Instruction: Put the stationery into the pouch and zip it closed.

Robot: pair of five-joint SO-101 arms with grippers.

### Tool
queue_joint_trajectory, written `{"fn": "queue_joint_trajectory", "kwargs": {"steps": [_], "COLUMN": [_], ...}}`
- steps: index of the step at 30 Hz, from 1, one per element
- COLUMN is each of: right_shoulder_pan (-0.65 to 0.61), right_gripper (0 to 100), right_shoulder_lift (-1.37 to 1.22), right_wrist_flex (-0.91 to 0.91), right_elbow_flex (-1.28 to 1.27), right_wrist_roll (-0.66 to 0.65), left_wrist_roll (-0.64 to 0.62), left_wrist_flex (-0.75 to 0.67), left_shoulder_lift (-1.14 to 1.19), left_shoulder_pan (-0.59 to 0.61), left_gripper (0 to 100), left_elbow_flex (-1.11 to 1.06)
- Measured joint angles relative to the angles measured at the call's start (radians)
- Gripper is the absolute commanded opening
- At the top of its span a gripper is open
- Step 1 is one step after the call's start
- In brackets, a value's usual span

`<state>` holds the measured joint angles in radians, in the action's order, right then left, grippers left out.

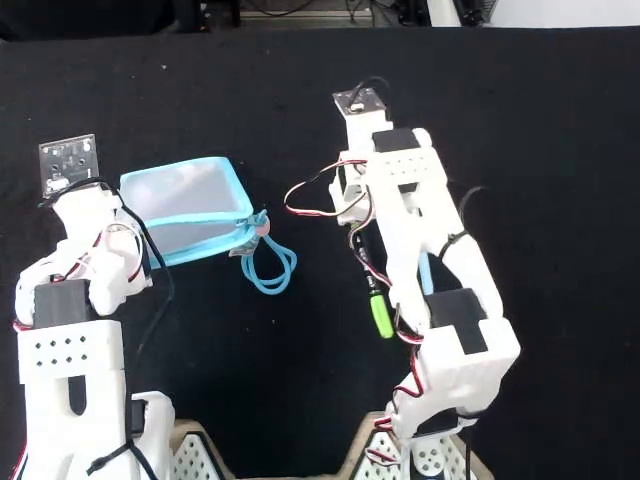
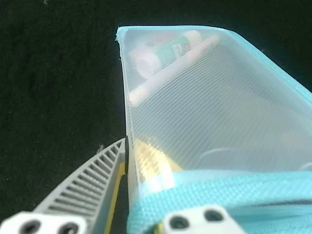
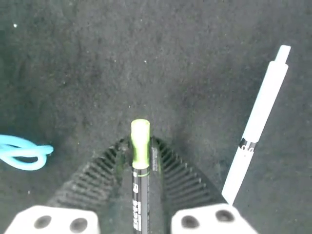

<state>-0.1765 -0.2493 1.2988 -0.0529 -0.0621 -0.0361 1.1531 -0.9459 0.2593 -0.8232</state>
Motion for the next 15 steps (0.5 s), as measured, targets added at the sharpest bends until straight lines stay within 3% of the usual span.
{"fn": "queue_joint_trajectory", "kwargs": {"steps": [9, 15], "right_shoulder_pan": [-0.012, -0.021], "right_gripper": [1.1, 1.2], "right_shoulder_lift": [-0.012, -0.180], "right_wrist_flex": [-0.012, 0.018], "right_elbow_flex": [-0.017, 0.055], "right_wrist_roll": [0.000, 0.000], "left_wrist_roll": [0.000, 0.000], "left_wrist_flex": [0.000, 0.000], "left_shoulder_lift": [0.000, 0.000], "left_shoulder_pan": [0.000, 0.000], "left_gripper": [4, 4], "left_elbow_flex": [0.000, 0.000]}}
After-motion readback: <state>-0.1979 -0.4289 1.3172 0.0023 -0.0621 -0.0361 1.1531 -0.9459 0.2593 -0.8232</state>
